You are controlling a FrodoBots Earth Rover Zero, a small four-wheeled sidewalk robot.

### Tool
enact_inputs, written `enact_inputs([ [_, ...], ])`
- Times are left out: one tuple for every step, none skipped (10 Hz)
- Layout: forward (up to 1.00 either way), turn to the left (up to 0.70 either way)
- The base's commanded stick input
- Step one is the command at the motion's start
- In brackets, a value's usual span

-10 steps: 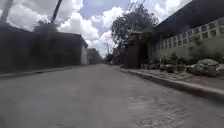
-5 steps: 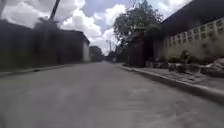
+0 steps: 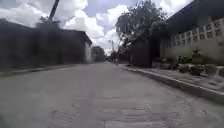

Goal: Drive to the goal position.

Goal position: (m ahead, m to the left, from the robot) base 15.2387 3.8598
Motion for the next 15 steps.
enact_inputs([
  [1.00,-0.06],
  [1.00,-0.37],
  [1.00,-0.38],
  [1.00,-0.14],
  [1.00,-0.01],
  [1.00,0.00],
  [1.00,0.00],
  [1.00,0.00],
  [1.00,0.00],
  [1.00,0.00],
  [1.00,-0.01],
  [1.00,-0.02],
  [1.00,-0.02],
  [1.00,-0.02],
  [1.00,-0.02],
])
